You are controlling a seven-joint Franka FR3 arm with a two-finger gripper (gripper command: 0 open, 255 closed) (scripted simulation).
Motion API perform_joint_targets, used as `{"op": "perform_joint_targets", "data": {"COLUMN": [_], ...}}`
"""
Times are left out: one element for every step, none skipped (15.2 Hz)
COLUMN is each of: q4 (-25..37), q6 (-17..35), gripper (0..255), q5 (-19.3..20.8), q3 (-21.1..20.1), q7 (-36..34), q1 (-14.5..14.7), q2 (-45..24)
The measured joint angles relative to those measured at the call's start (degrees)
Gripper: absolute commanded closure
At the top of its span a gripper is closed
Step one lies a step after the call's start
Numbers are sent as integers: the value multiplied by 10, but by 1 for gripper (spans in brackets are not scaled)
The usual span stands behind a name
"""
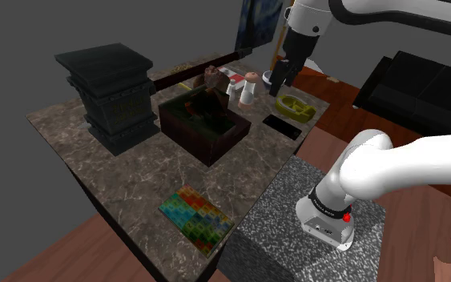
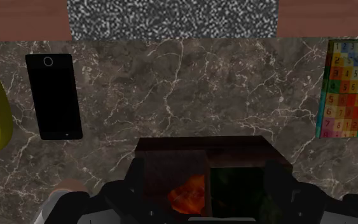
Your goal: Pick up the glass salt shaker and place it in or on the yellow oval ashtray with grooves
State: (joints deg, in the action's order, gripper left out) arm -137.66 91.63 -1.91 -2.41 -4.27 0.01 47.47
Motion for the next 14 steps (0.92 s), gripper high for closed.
{"op": "perform_joint_targets", "data": {"q4": [0,1,4,7,11,8,20,25,25,35,43,50,61,70], "q6": [0,7,17,26,39,53,63,76,88,99,110,123,132,142], "gripper": [0,0,0,0,0,0,0,0,0,0,0,0,0,0], "q5": [0,3,6,11,14,18,23,27,30,33,35,36,38,39], "q3": [0,4,8,16,21,27,35,43,49,55,61,65,72,78], "q7": [0,4,8,16,21,28,36,44,50,56,62,67,74,81], "q1": [0,-2,-4,-8,-11,-14,-17,-21,-23,-26,-28,-29,-32,-34], "q2": [0,-9,-23,-35,-52,-64,-86,-105,-117,-139,-158,-179,-199,-218]}}
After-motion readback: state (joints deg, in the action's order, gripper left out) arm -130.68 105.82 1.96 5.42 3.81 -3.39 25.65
